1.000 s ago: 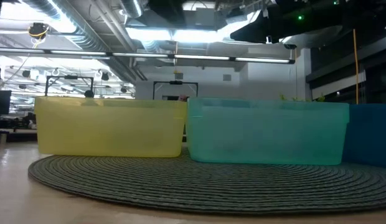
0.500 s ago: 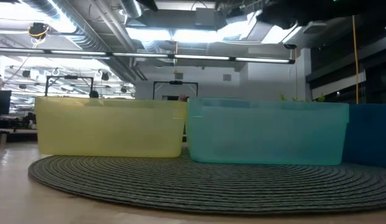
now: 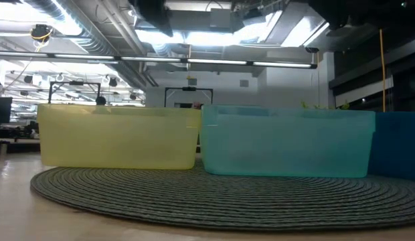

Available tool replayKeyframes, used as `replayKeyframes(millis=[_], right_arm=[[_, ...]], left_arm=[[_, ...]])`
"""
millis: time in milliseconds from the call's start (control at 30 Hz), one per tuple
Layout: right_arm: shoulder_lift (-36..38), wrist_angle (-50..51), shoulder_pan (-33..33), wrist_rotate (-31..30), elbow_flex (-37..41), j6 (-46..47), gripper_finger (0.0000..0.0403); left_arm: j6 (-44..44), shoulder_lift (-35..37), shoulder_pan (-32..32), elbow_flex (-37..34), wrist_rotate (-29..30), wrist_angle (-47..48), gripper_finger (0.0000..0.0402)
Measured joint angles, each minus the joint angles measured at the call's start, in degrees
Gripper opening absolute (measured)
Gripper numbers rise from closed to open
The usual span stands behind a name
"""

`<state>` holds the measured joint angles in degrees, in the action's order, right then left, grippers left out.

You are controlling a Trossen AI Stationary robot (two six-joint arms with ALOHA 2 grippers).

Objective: Pick and place Granola Bars by type
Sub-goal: Put the red granola bar into the green bin

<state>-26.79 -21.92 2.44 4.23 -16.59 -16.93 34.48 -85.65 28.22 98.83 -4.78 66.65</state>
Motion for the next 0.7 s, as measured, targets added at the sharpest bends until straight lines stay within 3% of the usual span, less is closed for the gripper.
replayKeyframes(millis=[400, 700], right_arm=[[-3.6, 2.0, 0.0, 0.0, 0.0, 1.9, 0.0280], [-4.3, 3.3, 0.0, -0.1, 0.0, 4.6, 0.0280]], left_arm=[[7.3, -15.8, 14.2, 0.0, 0.2, -1.8, 0.0107], [7.3, -22.9, 22.6, 0.0, 0.3, -6.3, 0.0107]])
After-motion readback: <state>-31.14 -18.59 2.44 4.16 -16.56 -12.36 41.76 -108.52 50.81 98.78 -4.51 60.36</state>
